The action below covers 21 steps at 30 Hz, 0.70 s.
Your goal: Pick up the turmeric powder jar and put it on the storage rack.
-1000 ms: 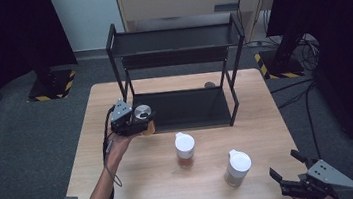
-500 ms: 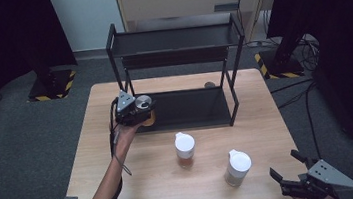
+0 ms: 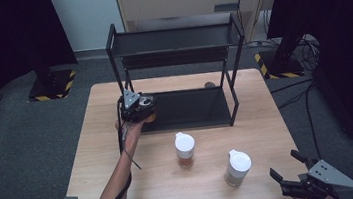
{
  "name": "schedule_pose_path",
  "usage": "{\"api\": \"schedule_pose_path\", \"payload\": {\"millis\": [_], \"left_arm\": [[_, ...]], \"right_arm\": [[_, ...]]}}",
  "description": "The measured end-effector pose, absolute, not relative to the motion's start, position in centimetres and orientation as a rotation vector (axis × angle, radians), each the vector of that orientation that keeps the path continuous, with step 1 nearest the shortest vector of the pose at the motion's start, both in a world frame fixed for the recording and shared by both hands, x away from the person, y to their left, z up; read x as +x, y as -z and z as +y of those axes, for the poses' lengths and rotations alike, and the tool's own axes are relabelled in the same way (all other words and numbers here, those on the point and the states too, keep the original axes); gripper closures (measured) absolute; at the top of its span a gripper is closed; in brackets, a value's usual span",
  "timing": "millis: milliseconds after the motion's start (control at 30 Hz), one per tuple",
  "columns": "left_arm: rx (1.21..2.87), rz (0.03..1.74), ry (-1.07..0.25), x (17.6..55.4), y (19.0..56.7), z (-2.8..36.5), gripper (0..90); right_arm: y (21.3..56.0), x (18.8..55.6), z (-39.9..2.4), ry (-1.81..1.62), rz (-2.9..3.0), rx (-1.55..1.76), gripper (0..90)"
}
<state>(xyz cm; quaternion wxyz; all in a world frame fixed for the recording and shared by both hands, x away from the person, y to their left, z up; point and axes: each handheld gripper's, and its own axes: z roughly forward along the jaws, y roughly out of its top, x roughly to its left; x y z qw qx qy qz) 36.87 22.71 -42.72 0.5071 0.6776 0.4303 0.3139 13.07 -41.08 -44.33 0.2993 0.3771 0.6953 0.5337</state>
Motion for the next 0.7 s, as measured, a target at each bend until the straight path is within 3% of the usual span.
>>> {"api": "schedule_pose_path", "payload": {"millis": [700], "left_arm": [[1.624, 1.083, -0.759, 37.4, 45.2, 21.4, 34.3]], "right_arm": [[44.3, 13.0, -41.2, -1.427, 1.846, 1.0, 5.0]]}}
